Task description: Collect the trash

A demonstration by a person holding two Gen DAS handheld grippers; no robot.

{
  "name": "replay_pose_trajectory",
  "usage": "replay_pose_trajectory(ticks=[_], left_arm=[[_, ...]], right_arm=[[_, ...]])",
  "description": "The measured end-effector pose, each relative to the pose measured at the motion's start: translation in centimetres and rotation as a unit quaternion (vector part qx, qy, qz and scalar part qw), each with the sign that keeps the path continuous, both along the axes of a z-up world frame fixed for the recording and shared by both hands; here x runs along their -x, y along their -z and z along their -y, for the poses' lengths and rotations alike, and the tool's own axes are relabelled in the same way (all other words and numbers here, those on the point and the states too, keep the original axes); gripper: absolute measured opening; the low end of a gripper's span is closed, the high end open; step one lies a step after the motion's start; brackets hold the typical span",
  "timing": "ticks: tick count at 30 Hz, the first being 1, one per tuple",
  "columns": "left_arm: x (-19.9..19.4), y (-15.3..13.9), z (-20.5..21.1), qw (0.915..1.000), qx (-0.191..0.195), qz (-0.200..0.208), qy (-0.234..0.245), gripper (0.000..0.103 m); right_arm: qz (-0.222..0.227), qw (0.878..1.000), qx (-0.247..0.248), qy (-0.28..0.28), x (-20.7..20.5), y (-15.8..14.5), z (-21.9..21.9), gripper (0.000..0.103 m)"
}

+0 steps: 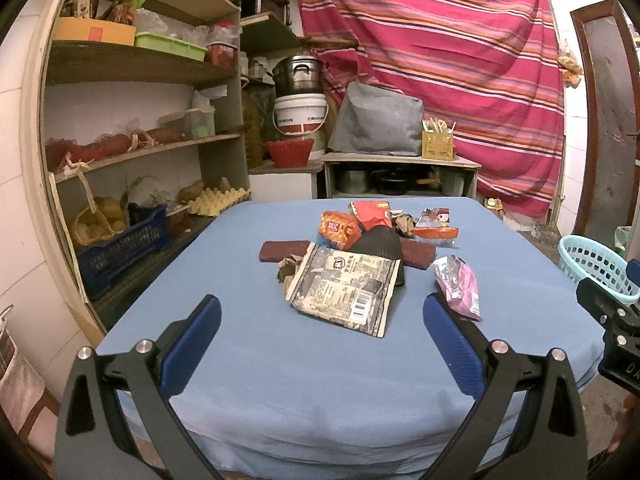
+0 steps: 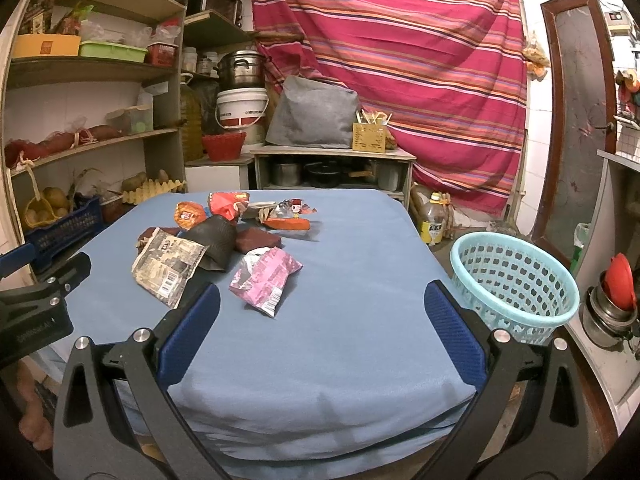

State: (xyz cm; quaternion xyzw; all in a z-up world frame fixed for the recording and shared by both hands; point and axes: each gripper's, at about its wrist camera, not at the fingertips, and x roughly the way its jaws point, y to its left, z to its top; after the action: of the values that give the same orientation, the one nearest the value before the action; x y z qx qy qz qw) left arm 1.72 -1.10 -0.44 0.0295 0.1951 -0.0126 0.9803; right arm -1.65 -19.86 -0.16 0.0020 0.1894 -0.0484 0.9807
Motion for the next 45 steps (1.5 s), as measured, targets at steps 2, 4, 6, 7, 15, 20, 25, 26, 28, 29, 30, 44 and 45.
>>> replay_pose_trajectory(ticks=[2, 4, 6, 7, 15, 20, 25, 26, 28, 29, 30, 44, 45], left_arm=[[-0.1, 0.2, -0.5, 1.0, 0.001, -0.001, 0.001, 0.099], [-0.5, 0.3, -0.6, 1.0, 0.002, -0.003, 0.002, 0.099], [-1.3, 0.4, -1.2, 0.9999, 0.009, -0.012, 0.008, 0.099], [-1.6, 0.4, -1.6, 0.9997, 0.013, -0.015, 0.012, 0.099], [-7.0, 0.5, -2.6, 0.9996, -0.014, -0.019, 0.017, 0.099], [-11.0, 1.6, -3.2, 0.9988, -0.024, -0.035, 0.022, 0.099], [-14.6, 4.0, -3.7, 0.9958, -0.034, -0.078, 0.034, 0.099], [-14.9, 4.5, -3.9, 0.995, -0.029, -0.087, 0.038, 0.099], [-15.5, 5.5, -4.4, 0.9935, -0.02, -0.105, 0.038, 0.099], [-15.8, 5.7, -4.7, 0.9926, -0.017, -0.114, 0.038, 0.099], [-15.9, 5.7, -4.7, 0.9924, -0.013, -0.117, 0.039, 0.099], [-16.5, 5.6, -5.2, 0.9898, -0.004, -0.136, 0.041, 0.099], [-16.7, 5.6, -5.1, 0.9897, -0.004, -0.137, 0.041, 0.099]], right_arm=[[-0.002, 1.0, -0.001, 0.001, -0.2, 0.2, 0.3, 0.099], [-0.006, 1.0, -0.001, 0.003, -0.7, 0.5, 0.4, 0.099], [-0.009, 1.0, 0.004, 0.005, -1.2, 0.7, 0.4, 0.099], [-0.011, 1.0, 0.01, 0.006, -1.8, 0.8, 0.3, 0.099], [-0.029, 0.999, 0.016, -0.01, -7.5, 1.1, 0.2, 0.099], [-0.07, 0.997, 0.018, -0.034, -12.9, 2.8, -1.9, 0.099], [-0.133, 0.99, 0.011, -0.035, -18.0, 4.8, -2.8, 0.099], [-0.144, 0.989, 0.01, -0.034, -18.7, 5.2, -2.9, 0.099], [-0.155, 0.987, 0.007, -0.032, -19.3, 5.9, -2.9, 0.099], [-0.158, 0.987, 0.004, -0.031, -19.4, 6.1, -2.9, 0.099], [-0.162, 0.986, 0.001, -0.031, -19.5, 6.3, -3.0, 0.099], [-0.233, 0.97, 0.006, -0.072, -21.8, 8.6, -6.2, 0.069], [-0.234, 0.969, 0.003, -0.075, -21.8, 8.7, -6.1, 0.062]])
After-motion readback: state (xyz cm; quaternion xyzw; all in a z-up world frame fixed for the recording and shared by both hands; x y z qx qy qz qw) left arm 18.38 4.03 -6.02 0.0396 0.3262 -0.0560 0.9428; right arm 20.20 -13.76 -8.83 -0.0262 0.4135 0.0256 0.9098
